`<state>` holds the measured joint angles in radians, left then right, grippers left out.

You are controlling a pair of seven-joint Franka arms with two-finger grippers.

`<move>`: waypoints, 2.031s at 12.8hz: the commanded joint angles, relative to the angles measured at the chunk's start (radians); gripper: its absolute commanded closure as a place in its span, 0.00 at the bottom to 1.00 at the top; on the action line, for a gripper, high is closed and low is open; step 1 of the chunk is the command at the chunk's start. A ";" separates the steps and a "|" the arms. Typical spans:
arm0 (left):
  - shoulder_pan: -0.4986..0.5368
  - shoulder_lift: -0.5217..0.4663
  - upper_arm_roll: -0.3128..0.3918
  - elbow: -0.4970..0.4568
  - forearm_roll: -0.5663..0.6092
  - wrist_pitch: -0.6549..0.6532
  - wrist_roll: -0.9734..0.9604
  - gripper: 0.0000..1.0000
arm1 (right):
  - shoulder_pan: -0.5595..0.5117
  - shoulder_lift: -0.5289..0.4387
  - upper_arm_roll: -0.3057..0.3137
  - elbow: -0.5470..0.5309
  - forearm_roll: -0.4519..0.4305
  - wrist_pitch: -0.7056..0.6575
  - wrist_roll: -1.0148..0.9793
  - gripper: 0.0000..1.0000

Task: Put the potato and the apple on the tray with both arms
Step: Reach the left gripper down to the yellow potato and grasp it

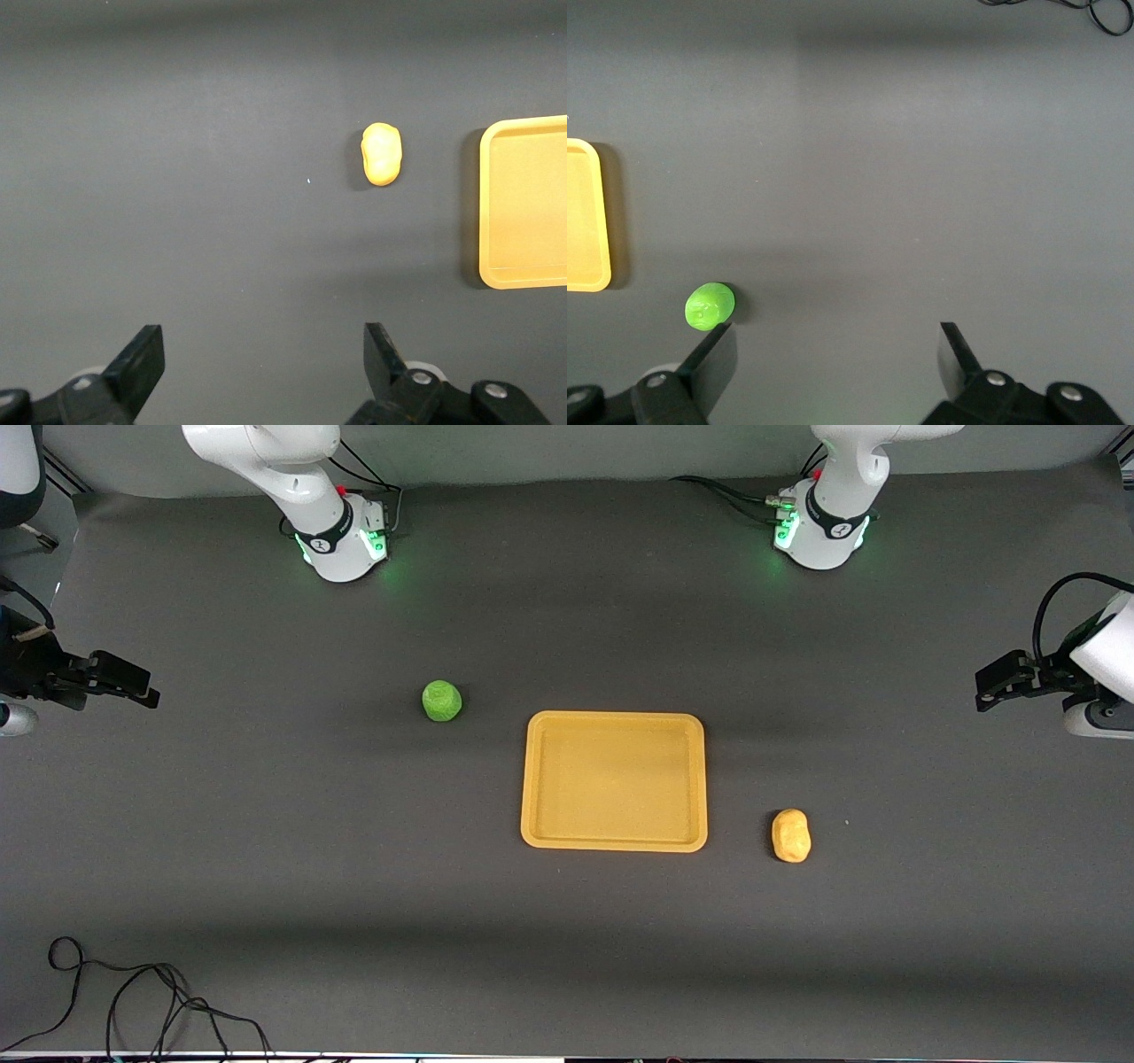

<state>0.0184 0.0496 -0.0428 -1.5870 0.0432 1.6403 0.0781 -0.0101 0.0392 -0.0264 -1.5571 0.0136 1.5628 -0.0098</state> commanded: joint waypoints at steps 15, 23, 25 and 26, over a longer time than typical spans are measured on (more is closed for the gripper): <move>-0.018 0.209 0.004 0.001 -0.063 0.143 -0.018 0.00 | 0.009 0.007 -0.006 0.015 -0.004 0.005 -0.015 0.00; -0.185 0.613 0.001 -0.019 -0.115 0.619 -0.110 0.00 | 0.009 0.019 -0.006 0.015 0.000 0.003 -0.021 0.00; -0.198 0.656 0.001 -0.022 -0.115 0.616 -0.116 0.00 | 0.013 0.011 -0.004 0.005 -0.001 0.003 -0.018 0.00; -0.199 0.667 0.001 -0.022 -0.115 0.616 -0.118 0.00 | 0.019 -0.001 -0.001 -0.021 0.000 0.002 -0.016 0.00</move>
<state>-0.1689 0.7083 -0.0556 -1.6244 -0.0618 2.2689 -0.0297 -0.0056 0.0518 -0.0259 -1.5579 0.0137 1.5672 -0.0103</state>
